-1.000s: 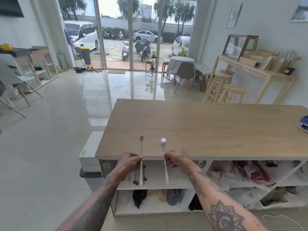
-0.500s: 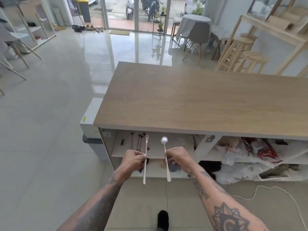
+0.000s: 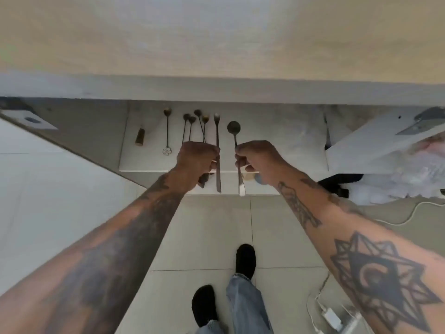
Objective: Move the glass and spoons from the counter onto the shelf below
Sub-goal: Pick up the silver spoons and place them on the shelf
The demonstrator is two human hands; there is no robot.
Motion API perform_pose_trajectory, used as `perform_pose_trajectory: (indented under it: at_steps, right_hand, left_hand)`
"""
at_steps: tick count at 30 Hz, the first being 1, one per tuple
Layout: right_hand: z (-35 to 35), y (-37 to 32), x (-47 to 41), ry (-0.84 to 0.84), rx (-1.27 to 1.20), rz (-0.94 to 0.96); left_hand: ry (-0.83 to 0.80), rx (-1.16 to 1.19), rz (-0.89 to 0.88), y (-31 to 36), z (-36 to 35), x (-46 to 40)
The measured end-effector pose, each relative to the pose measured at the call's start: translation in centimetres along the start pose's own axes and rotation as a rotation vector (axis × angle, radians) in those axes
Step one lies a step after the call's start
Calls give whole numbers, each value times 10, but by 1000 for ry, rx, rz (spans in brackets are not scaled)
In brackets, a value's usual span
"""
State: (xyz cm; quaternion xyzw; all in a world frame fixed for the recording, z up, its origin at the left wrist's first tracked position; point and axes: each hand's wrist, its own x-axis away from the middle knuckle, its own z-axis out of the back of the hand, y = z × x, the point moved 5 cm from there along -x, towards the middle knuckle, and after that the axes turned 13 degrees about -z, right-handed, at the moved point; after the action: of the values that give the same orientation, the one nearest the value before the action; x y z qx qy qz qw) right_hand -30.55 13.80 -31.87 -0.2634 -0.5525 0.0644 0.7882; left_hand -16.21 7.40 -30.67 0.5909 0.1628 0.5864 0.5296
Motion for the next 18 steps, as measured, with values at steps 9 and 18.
perform_pose_trajectory:
  at_steps: [9,18]
  right_hand:
    - [-5,-38,-99,168,65,57]
    - [-16,-60,-117,204,264,130]
  left_hand:
    - [-5,-107,7,-8,-28,-102]
    - [-77,-333,-47,-8,-29,-126]
